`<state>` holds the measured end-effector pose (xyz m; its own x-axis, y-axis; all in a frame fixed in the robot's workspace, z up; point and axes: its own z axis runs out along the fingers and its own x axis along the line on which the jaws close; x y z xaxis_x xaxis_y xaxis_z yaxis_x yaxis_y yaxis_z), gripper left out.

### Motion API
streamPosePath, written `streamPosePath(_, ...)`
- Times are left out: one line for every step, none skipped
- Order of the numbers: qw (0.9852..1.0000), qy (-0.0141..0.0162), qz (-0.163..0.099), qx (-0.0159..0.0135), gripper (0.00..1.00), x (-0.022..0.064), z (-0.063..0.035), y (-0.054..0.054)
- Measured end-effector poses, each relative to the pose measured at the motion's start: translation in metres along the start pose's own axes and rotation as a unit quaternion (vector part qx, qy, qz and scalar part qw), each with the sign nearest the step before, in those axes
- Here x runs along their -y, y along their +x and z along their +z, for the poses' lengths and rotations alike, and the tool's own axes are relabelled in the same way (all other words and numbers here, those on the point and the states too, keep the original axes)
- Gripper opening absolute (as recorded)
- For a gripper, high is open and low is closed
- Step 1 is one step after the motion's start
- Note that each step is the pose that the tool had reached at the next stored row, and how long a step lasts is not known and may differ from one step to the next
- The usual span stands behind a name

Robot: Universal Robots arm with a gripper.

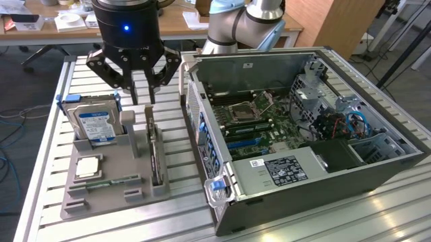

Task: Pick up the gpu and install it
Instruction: 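Pick up the gpu and move the gpu toward the slot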

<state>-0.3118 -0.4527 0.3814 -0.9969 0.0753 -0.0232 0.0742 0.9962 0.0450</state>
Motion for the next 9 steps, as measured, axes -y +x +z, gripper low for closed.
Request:
streamPosePath(1.0000, 0.0000, 0.000, 0.0000, 0.35, 0.0000, 0.0000, 0.0000)
streamPosePath(1.0000, 0.0000, 0.000, 0.0000, 0.41, 0.0000, 0.0000, 0.0000)
streamPosePath(1.0000, 0.0000, 0.000, 0.0000, 0.41, 0.0000, 0.0000, 0.0000)
streamPosePath(1.0000, 0.0000, 0.000, 0.0000, 0.41, 0.0000, 0.0000, 0.0000)
streamPosePath(1.0000, 0.0000, 0.000, 0.0000, 0.41, 0.0000, 0.0002, 0.0000)
streamPosePath(1.0000, -0.0001, 0.000, 0.0001, 0.41, 0.0001, 0.0011, 0.0001)
streamPosePath(1.0000, -0.0001, 0.000, 0.0001, 0.41, 0.0001, 0.0025, 0.0001)
streamPosePath(1.0000, 0.0000, 0.000, 0.0000, 0.41, 0.0002, 0.0042, 0.0001)
streamPosePath(1.0000, 0.0000, 0.000, 0.0000, 0.41, 0.0003, 0.0060, 0.0002)
